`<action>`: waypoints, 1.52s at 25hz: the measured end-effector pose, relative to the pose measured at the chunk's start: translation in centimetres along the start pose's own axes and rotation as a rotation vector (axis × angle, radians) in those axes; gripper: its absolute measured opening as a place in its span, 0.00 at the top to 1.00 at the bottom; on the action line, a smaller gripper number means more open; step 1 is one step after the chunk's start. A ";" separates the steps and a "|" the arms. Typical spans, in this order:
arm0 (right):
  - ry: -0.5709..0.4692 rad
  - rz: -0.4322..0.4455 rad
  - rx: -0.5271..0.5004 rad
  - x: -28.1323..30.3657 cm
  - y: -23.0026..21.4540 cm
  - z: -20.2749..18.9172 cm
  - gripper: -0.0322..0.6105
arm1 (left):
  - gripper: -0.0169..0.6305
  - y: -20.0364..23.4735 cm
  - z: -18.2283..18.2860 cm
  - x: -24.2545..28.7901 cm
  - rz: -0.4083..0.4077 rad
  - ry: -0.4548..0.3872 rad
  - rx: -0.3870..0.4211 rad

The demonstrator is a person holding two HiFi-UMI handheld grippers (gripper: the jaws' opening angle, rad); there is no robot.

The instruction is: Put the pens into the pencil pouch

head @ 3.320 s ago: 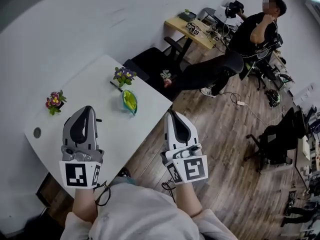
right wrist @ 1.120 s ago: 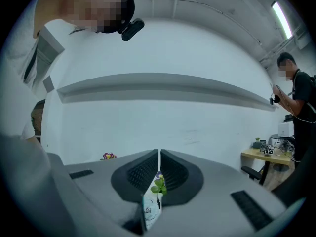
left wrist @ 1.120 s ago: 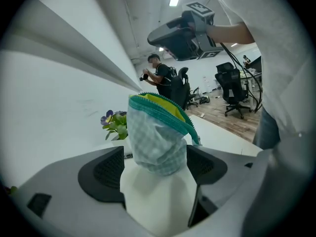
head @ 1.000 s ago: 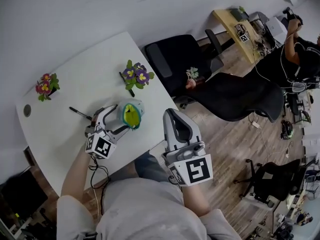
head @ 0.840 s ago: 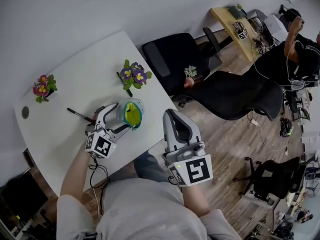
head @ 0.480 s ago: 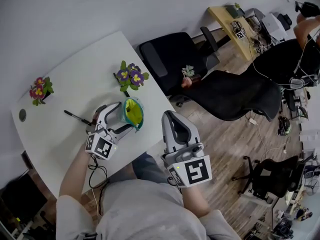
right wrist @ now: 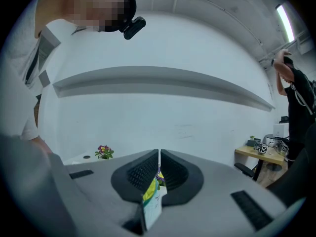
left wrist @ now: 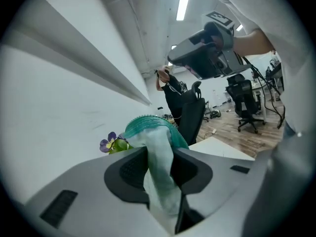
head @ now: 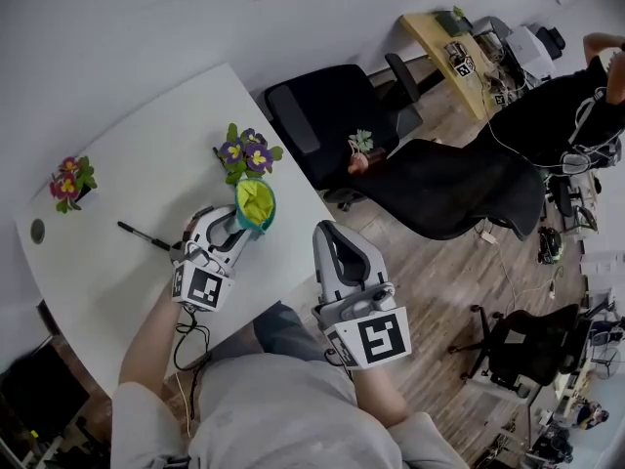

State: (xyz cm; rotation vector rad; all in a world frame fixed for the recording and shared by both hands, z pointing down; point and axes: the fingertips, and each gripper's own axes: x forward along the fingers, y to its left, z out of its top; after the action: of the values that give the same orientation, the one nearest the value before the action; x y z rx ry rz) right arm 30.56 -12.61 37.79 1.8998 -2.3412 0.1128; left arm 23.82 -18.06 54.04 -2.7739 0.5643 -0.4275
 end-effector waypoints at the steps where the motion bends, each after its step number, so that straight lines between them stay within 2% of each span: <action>1: 0.000 -0.001 0.000 0.0 -0.1 0.0 0.90 | 0.76 0.3 0.3 -0.1 0.017 -0.012 -0.024; 4: -0.002 0.001 0.001 0.0 -0.5 0.0 0.90 | 0.76 0.8 1.3 -0.5 0.050 -0.053 -0.068; 9: -0.011 0.027 0.005 0.8 -0.6 0.0 0.90 | 0.76 1.7 3.4 -2.2 0.108 -0.114 -0.085; 16: -0.031 0.125 0.011 3.1 0.6 0.6 0.90 | 0.76 3.3 6.1 -6.4 0.239 -0.138 -0.115; 20: -0.021 0.226 0.023 4.6 2.4 0.5 0.90 | 0.77 4.5 7.3 -9.6 0.362 -0.174 -0.224; 22: -0.031 0.335 0.027 5.1 4.2 0.5 0.90 | 0.77 5.0 7.9 -11.3 0.425 -0.188 -0.258; 24: -0.059 0.475 0.012 5.3 6.7 0.6 0.90 | 0.78 5.3 8.1 -13.1 0.473 -0.174 -0.249; 26: -0.090 0.571 -0.004 5.4 8.6 0.8 0.90 | 0.78 5.6 8.5 -14.9 0.525 -0.168 -0.246; 28: -0.106 0.610 0.004 5.8 9.8 0.7 0.90 | 0.79 5.9 8.7 -16.9 0.577 -0.166 -0.248; 32: -0.060 0.665 0.012 6.8 12.5 -0.4 0.90 | 0.79 6.2 9.0 -20.7 0.666 -0.152 -0.235; 38: 0.015 0.683 -0.067 7.7 17.0 -2.0 0.90 | 0.81 7.0 9.1 -26.4 0.778 -0.150 -0.232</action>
State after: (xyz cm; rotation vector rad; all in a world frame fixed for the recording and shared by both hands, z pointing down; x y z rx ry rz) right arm 12.49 -16.30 41.23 0.9918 -2.8259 0.1062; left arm 1.39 -11.35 37.35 -2.4741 1.6299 0.0272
